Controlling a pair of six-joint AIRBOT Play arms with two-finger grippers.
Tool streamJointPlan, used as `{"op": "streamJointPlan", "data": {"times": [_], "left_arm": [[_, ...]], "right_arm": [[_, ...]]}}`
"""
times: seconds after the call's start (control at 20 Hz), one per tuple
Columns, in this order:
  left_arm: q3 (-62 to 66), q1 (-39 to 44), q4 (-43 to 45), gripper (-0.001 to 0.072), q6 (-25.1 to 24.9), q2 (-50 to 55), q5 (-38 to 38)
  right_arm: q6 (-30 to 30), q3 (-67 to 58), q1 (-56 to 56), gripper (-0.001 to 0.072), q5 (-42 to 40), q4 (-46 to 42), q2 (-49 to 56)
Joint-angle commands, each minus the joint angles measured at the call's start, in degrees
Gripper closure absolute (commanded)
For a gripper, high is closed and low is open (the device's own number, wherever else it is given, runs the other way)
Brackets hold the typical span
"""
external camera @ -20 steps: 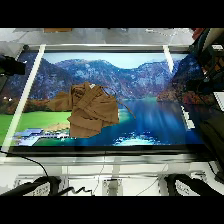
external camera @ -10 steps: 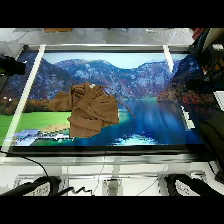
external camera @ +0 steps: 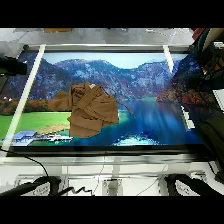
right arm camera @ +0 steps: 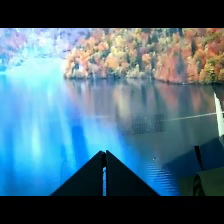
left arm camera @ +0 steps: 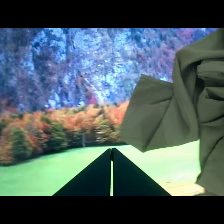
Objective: Fold the clothes and pants, and hang the long-sleeved shirts on hangers.
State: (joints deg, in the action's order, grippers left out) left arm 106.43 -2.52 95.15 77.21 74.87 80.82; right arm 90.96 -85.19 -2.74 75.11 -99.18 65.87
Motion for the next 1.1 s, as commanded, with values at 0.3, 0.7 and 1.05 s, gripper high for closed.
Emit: {"op": "streamJointPlan", "data": {"times": [0.3, 0.7, 1.05], "left_arm": [[-2.03, -0.20, -2.97, 0.0691, 16.81, 10.80, 7.93], [-18.47, -0.20, -3.26, 0.0691, 11.91, 13.53, 4.44], [-46.10, -0.20, -12.15, 0.0691, 9.33, 5.01, -6.05]], "right_arm": [[0.02, -0.04, 0.04, 0.0679, -9.46, -0.11, 0.02], [-0.04, -0.04, 0.07, 0.0679, -10.27, 7.76, 0.04], [-7.80, 0.04, 0.07, 0.0640, -10.25, 12.96, 2.51]]}}
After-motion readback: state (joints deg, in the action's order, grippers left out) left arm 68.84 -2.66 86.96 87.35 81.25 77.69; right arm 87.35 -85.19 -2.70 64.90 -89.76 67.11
